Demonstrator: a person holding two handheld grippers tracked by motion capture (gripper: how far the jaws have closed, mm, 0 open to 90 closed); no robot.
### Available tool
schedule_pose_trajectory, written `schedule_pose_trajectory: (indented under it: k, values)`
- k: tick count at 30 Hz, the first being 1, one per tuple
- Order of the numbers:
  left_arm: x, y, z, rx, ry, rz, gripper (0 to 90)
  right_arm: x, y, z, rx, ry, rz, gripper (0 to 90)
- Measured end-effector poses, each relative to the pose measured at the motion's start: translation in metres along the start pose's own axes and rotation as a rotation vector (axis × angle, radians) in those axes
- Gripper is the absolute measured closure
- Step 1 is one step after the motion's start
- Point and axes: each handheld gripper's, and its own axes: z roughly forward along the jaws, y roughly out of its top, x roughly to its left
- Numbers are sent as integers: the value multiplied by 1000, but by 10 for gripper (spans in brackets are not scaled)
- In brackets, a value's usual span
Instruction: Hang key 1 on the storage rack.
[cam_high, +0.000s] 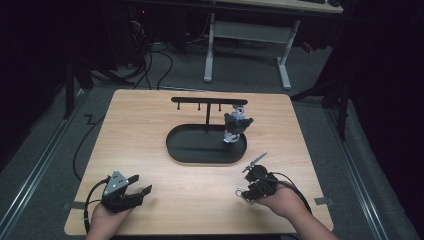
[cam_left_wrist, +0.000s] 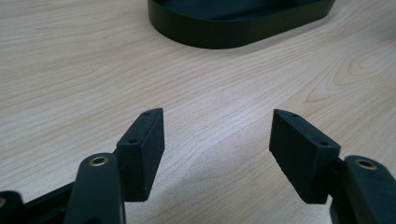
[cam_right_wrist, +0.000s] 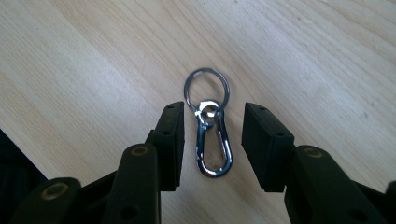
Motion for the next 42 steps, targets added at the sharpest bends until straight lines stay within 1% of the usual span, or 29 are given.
schedule_pose_trajectory:
  k: [1, 3, 5, 6, 7, 8, 9, 11, 12, 14, 15, 16, 17, 19, 20, 22, 23, 24, 26, 27, 28, 30, 31, 33, 34, 35, 38, 40, 42]
  values:
    - [0, 0, -1, 0, 1, 1, 363, -2, 4, 2, 4, 8, -32, 603]
    - [1, 0, -1, -4, 0, -5, 363, 0, 10, 6, 52, 6, 16, 604]
    - [2, 0, -1, -2, 0, -3, 363, -2, 12, 8, 59, 6, 22, 605]
    - [2, 0, -1, -5, 1, -6, 363, -9, 15, 11, 35, 8, -52, 614]
    - [2, 0, -1, -5, 2, -6, 363, -8, 16, 11, 55, 22, 6, 614]
    - [3, 0, -1, -3, 2, -2, 363, -6, 18, 11, 73, 43, 49, 613]
    - [3, 0, -1, -4, 1, 0, 363, -9, 20, 13, 61, 48, 11, 610]
    - [3, 1, -1, -2, 0, 4, 363, -8, 22, 16, 75, 47, 15, 606]
    - [3, 1, 0, 1, 0, 6, 363, -9, 23, 18, 77, 48, -4, 608]
    - [3, 0, 1, 9, -2, 12, 363, -8, 24, 21, 100, 39, 17, 639]
    - [2, 0, 1, 10, -2, 14, 363, -8, 25, 23, 108, 42, 13, 665]
    - [2, 0, 1, 13, -3, 17, 363, -6, 25, 22, 111, 45, 21, 717]
    - [1, 0, 1, 17, -5, 25, 363, -5, 26, 22, 104, 44, 24, 730]
    - [1, 0, 2, 18, -6, 26, 363, -5, 26, 22, 97, 46, 11, 756]
    - [0, 0, 2, 17, -4, 26, 363, -4, 26, 21, 93, 40, 1, 816]
    - [0, 0, 2, 20, 0, 33, 363, -1, 26, 19, 94, 24, -20, 859]
    - [-1, 0, 2, 21, 1, 34, 363, 0, 26, 18, 89, 20, -22, 863]
    - [-1, 0, 2, 22, 1, 33, 363, 3, 26, 15, 93, 17, 2, 868]
    - [-1, 0, 3, 24, 0, 33, 363, 3, 25, 15, 86, 17, -9, 871]
    - [-1, 0, 3, 25, 1, 36, 363, 0, 26, 14, 69, 11, -66, 875]
    - [-1, 0, 3, 25, 1, 35, 363, 0, 25, 10, 53, -6, -55, 880]
    - [-1, 0, 3, 25, 1, 36, 363, -1, 25, 9, 45, -13, -62, 880]
    - [-1, 0, 3, 24, 2, 36, 363, 0, 23, 7, 52, -17, -33, 881]
    - [-1, 0, 3, 26, 2, 39, 363, 0, 21, 7, 54, -3, -19, 880]
    - [-1, 0, 3, 28, 0, 39, 363, 2, 19, 6, 62, 2, 5, 875]
    - [-1, 0, 4, 28, 1, 40, 363, 1, 17, 6, 52, 1, -20, 845]
    - [-1, 0, 4, 34, 0, 43, 363, 4, 13, 7, 65, 12, -15, 825]
    - [-2, 0, 4, 35, -3, 44, 363, 4, 10, 8, 64, 19, -31, 814]
    - [-3, 0, 4, 33, -2, 45, 363, 7, 7, 7, 69, 23, -8, 797]
